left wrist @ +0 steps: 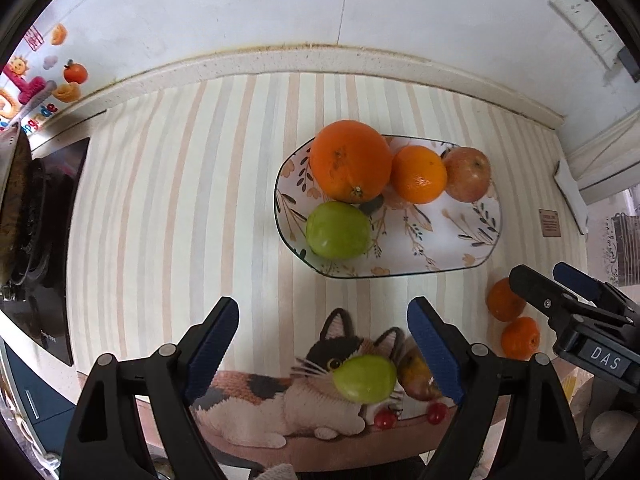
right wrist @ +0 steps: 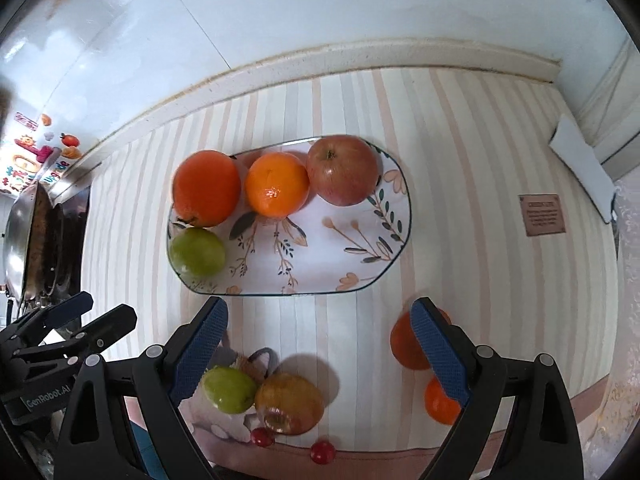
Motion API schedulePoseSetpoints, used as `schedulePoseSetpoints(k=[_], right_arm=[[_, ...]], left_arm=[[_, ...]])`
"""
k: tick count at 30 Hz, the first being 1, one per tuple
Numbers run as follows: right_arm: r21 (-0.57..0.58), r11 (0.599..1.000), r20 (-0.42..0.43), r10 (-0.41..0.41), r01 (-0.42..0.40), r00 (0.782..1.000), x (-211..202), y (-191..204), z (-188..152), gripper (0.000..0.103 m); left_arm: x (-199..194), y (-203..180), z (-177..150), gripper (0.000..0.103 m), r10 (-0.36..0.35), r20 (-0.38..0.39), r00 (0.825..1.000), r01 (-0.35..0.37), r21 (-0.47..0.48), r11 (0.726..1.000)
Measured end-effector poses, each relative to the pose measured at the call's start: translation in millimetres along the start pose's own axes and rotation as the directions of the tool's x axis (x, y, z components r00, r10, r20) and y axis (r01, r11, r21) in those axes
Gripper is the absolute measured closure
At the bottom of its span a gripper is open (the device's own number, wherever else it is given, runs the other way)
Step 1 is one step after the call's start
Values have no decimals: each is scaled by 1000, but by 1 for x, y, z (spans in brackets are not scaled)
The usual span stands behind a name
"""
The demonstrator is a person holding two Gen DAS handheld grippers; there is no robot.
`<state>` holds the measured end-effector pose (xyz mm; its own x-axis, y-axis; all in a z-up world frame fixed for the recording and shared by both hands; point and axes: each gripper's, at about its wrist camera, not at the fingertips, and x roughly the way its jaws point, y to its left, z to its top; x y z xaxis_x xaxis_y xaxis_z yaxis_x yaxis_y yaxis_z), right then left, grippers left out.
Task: Organize fruits
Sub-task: 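Grasp the second green apple with the left tool while the right tool grasps a brown orange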
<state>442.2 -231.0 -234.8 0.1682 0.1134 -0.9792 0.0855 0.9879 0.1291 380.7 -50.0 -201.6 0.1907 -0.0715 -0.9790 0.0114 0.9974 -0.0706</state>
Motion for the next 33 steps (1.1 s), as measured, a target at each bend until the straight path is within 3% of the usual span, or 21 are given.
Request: schedulePoseSetpoints(k=[14, 21, 26, 30, 33], right_arm=[[-22, 1000, 185, 7, -3, 983, -93, 23, -49, 8], [31, 999, 208, 27, -35, 978, -114, 22, -68, 8], [123, 991, 162, 32, -52, 986, -95, -9, -75, 8], [168, 984, 115, 30, -49, 993, -70, -37, -75, 8], [192, 980, 72, 39, -52, 997, -46, -58, -70, 8]], left_arm=[[-77, -10, -38, 17, -43, 140, 989, 37, 52, 998], [-85, -6, -50, 17, -71, 144, 987, 60, 83, 995], [-57, -9, -59, 17, -35, 86, 996, 26, 99, 995], [-3, -20, -66, 17, 7, -24, 1000, -5, 107, 994], [38, -26, -70, 17, 11, -119, 993, -1, 90, 996]])
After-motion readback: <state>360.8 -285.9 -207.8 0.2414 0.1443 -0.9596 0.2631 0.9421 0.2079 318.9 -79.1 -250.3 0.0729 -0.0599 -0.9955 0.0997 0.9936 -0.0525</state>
